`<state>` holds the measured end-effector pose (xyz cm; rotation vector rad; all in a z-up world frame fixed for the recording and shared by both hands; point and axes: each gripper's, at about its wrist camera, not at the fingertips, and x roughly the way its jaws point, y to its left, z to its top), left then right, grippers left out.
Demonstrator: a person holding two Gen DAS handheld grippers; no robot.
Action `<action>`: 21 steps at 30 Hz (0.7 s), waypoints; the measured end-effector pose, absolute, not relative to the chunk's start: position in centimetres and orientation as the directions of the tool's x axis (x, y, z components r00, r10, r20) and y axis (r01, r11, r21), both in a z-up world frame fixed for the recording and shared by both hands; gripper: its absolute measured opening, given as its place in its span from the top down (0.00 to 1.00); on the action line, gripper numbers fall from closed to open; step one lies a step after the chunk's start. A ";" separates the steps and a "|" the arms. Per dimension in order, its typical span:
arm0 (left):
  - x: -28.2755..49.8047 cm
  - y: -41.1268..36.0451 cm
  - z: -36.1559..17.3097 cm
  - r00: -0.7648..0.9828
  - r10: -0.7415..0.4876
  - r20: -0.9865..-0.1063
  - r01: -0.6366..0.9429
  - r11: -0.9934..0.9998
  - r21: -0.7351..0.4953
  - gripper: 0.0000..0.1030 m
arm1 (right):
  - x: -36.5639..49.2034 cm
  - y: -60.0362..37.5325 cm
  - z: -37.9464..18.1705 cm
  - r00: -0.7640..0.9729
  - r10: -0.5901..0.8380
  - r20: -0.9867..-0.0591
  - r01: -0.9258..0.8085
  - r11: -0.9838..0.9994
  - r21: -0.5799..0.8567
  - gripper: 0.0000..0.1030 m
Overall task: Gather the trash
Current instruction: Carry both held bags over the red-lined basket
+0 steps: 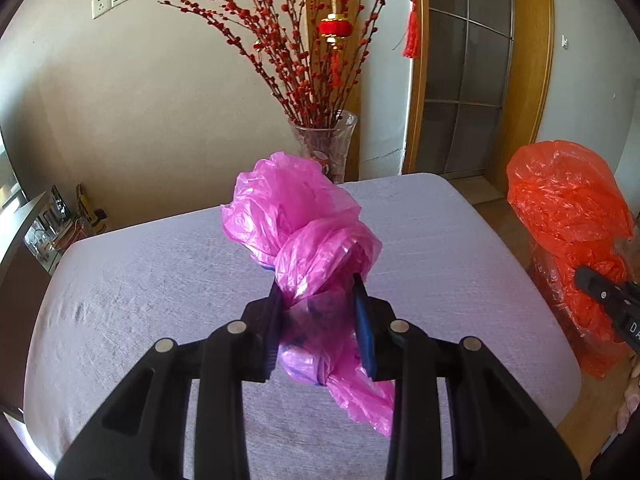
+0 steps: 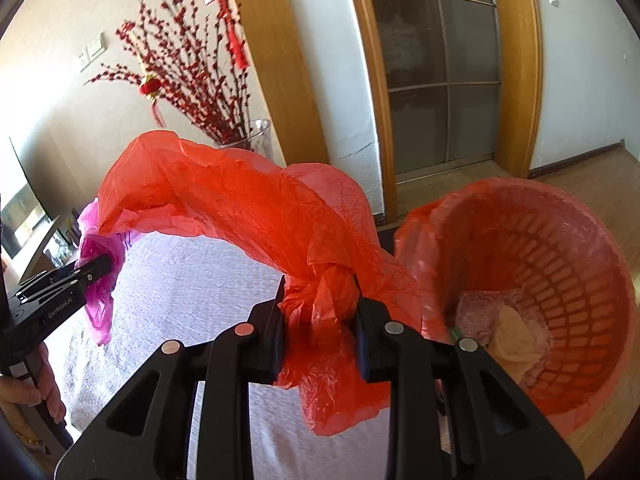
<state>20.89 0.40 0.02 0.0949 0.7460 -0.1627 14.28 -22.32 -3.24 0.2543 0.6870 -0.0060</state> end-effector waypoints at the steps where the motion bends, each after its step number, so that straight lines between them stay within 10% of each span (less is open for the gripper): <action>1: 20.6 -0.1 0.1 0.723 -0.120 -0.680 0.188 0.982 0.027 0.69 | 14.0 -22.7 -3.2 0.777 0.072 -0.625 0.097 0.968 0.233 0.73; 21: 18.9 -9.3 0.3 0.697 -0.268 -0.665 0.358 0.934 -0.001 0.69 | 10.7 -29.3 -3.2 0.788 -0.024 -0.616 0.244 0.930 0.275 0.73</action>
